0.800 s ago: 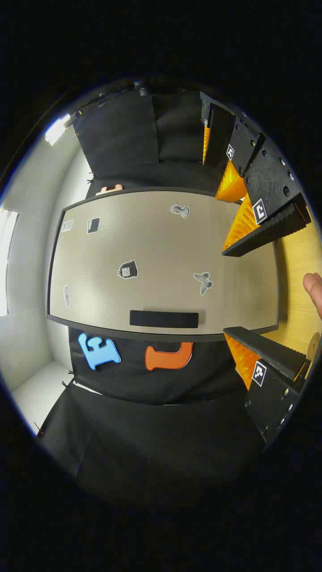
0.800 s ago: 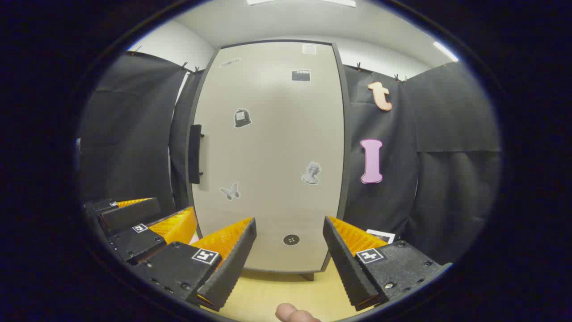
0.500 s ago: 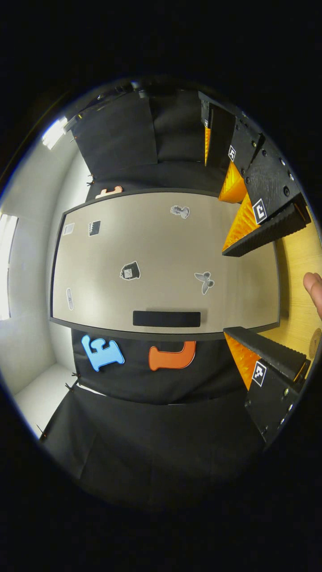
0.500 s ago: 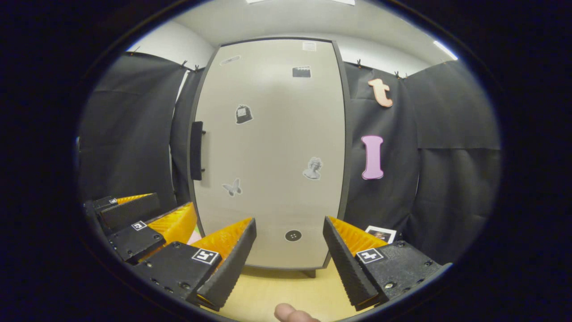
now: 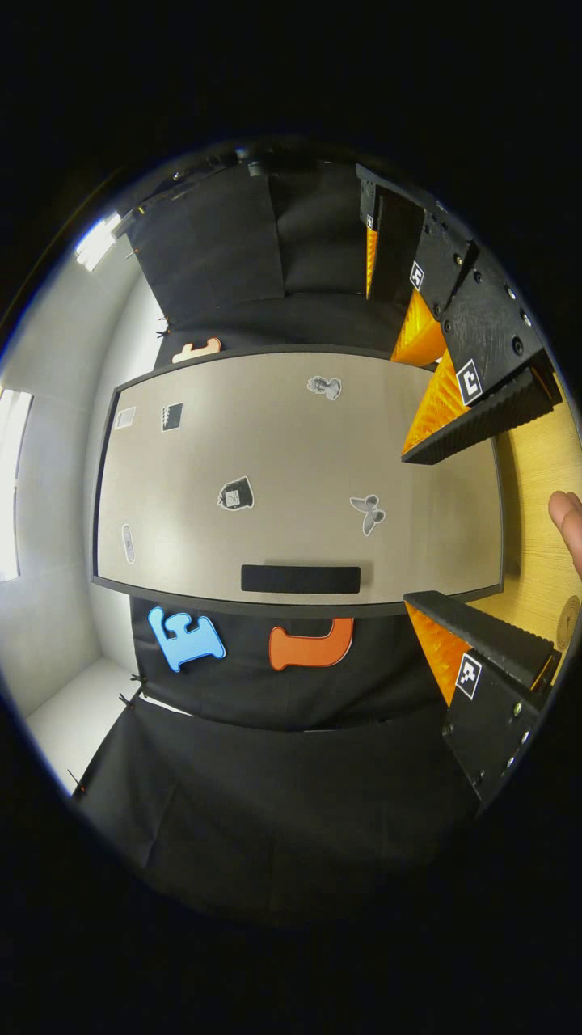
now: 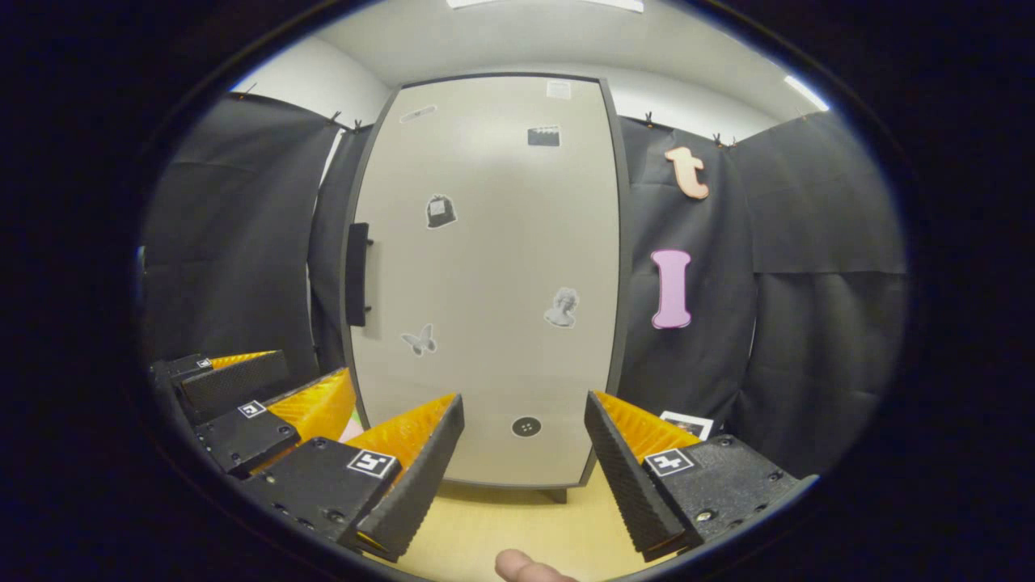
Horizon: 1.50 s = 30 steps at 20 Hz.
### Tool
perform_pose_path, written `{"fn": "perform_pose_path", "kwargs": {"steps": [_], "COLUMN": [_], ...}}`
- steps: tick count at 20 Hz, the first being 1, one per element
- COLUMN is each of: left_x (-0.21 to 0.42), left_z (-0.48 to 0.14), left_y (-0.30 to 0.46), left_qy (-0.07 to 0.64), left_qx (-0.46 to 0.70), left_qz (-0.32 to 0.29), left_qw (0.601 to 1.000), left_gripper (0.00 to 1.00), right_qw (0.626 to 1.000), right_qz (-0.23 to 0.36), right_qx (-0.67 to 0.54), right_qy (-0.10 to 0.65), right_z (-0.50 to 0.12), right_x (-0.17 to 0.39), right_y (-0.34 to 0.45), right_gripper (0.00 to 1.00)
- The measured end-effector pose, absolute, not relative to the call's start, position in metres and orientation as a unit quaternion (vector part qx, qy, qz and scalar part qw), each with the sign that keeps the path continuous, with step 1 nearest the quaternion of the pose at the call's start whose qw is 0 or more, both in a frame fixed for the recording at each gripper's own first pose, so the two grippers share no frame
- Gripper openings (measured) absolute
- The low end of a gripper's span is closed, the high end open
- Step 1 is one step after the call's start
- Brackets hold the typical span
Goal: Open the cabinet door with the right hand, grasp the bottle in the cabinet with the left hand and place it on the coaster, then close the cabinet door with the right hand.
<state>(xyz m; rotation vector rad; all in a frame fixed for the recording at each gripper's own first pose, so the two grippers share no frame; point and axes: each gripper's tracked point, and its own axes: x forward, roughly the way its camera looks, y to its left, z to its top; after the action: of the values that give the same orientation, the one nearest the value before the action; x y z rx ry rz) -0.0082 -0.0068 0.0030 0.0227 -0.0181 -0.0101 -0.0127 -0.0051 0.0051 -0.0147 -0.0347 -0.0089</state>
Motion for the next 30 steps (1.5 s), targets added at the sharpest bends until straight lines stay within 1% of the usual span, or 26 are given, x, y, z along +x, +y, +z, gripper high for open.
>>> {"fn": "perform_pose_path", "kwargs": {"steps": [10,13,19,22,24,27,30], "left_x": [-0.010,-0.010,-0.013,-0.014,-0.011,-0.012,-0.019], "left_z": [0.002,-0.004,-0.001,0.001,0.004,0.002,-0.004], "left_y": [-0.004,0.002,0.010,0.011,0.013,0.017,0.020], "left_qy": [-0.007,0.003,-0.005,-0.006,-0.011,-0.006,0.001], "left_qx": [0.009,0.007,0.011,0.012,0.013,0.007,0.009], "left_qz": [0.001,0.008,0.023,0.023,0.025,0.028,0.031], "left_qw": [1.000,1.000,1.000,1.000,1.000,1.000,0.999], "left_gripper": [0.95,0.95,0.95,0.95,0.95,0.95,0.95], "right_qw": [1.000,0.999,0.998,0.998,0.998,0.998,0.996], "right_qz": [0.013,0.035,0.057,0.058,0.058,0.059,0.079], "right_qx": [-0.014,-0.016,-0.017,-0.019,-0.017,-0.012,-0.013], "right_qy": [-0.018,-0.023,-0.022,-0.023,-0.021,-0.027,-0.043], "right_z": [0.006,0.010,0.008,0.008,0.010,0.022,0.047], "right_x": [-0.009,-0.006,-0.008,-0.007,-0.003,0.006,0.018], "right_y": [0.001,0.011,0.022,0.023,0.021,0.015,0.021], "right_gripper": [0.96,0.97,0.96,0.95,0.97,0.96,0.96]}}
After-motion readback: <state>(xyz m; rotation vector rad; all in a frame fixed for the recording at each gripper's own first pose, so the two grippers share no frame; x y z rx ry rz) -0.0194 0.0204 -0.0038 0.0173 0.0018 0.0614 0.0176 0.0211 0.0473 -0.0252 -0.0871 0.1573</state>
